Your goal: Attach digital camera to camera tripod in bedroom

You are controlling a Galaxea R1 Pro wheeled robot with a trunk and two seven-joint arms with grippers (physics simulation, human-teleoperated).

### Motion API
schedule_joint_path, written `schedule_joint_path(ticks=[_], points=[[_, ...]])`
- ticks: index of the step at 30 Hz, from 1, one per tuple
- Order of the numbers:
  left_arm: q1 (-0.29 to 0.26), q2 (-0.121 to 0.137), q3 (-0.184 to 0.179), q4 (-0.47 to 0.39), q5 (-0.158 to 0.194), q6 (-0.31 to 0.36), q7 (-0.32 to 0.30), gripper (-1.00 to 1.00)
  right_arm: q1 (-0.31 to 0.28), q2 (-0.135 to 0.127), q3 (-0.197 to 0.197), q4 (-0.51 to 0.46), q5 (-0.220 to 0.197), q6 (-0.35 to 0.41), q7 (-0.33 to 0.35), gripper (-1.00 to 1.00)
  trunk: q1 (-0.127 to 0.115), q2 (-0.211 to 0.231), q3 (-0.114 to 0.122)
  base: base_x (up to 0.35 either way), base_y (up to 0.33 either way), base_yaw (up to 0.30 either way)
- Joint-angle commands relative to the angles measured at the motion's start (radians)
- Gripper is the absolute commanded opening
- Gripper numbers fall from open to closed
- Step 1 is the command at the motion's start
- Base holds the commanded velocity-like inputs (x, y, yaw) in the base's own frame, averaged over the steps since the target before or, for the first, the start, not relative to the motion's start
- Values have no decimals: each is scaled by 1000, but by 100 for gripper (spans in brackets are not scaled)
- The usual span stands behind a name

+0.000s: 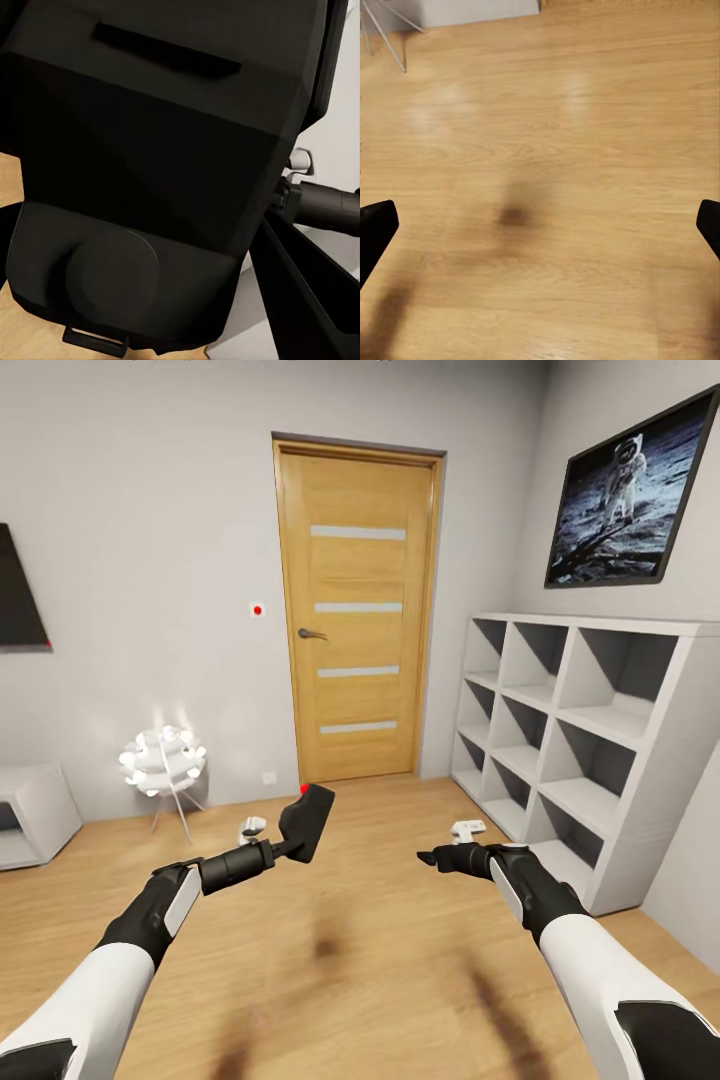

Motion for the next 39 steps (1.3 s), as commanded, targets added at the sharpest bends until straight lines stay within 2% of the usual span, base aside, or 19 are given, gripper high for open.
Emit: schedule_joint_path(ticks=[1, 6, 11, 13, 15, 16, 17, 18, 19, 20, 21, 23, 24, 25, 27, 30, 31, 36, 39], points=[[-1, 0, 1, 0, 4, 8, -2, -100, 0, 0, 0, -2, 4, 5, 4, 100, -4, 7, 2, 0, 0, 0], [-1, -1, 1, 11, 1, 9, 13, -100, 0, -1, 0, -2, -1, 5, 7, 100, -23, 42, 18, 0, 0, 0], [-1, -5, 4, 16, -6, 9, 132, -100, 0, -2, -1, -2, -3, 6, 11, 100, -42, 77, 33, 0, 0, 0], [-1, -6, 5, 12, -7, 9, 212, -100, 0, -2, -1, -2, -4, 6, 12, 100, -50, 91, 40, 0, 0, 0], [-1, -11, 6, 7, -6, 10, 307, -100, 0, -2, -1, -2, -4, 6, 13, 100, -58, 105, 46, 0, 0, 0], [-1, -16, 7, 5, -5, 12, 377, -100, 0, -2, -1, -2, -4, 6, 13, 100, -62, 112, 49, 0, 0, 0], [-1, -19, 7, 4, -5, 13, 413, -100, 0, -2, -1, -2, -5, 5, 13, 100, -65, 119, 52, 0, 0, 0], [-1, -26, 8, 3, -4, 18, 487, -100, 0, -2, -1, -2, -5, 5, 11, 100, -69, 126, 55, 0, 0, 0], [-1, -30, 8, 3, -4, 21, 525, -100, 0, -2, 0, -2, -5, 5, 9, 100, -73, 133, 59, 0, 0, 0], [-1, -37, 8, 4, -3, 28, 602, -100, 0, -2, 0, -2, -5, 5, 8, 100, -77, 140, 62, 0, 0, 0], [-1, -40, 8, 5, -3, 31, 643, -100, 0, -1, 0, -2, -4, 4, 7, 100, -81, 147, 65, 0, 0, 0], [-1, -56, 8, 5, 2, 38, 805, -100, 0, -1, 0, -2, -2, 4, 4, 100, -88, 161, 71, 0, 0, 0], [-1, -60, 9, 5, 2, 39, 846, -100, 0, -1, 0, -2, -2, 4, 4, 100, -92, 168, 74, 0, 0, 0], [-1, -70, 8, 3, 3, 40, 924, -100, 0, -1, 0, -2, -2, 4, 3, 100, -96, 175, 77, 0, 0, 0], [-1, -89, 8, 1, 3, 42, 1022, -100, 0, 0, 0, -2, -2, 3, 3, 100, -104, 189, 84, 0, 0, 0], [-1, -119, 7, 1, 2, 43, 1104, -100, 0, 1, 0, -2, -2, 3, 2, 100, -115, 210, 93, 0, 0, 0], [-1, -155, 6, 0, -1, 44, 1152, -100, 0, 1, 1, -2, -1, 3, 3, 100, -119, 217, 96, 0, 0, 0], [-1, -178, 6, 0, -2, 44, 1167, -100, 0, 0, 1, -2, -4, 4, 4, 100, -138, 252, 112, 0, 0, 0], [-1, -183, 6, 0, -2, 43, 1167, -100, 0, 0, 0, -2, -5, 4, 4, 100, -150, 273, 121, 0, 0, 0]])
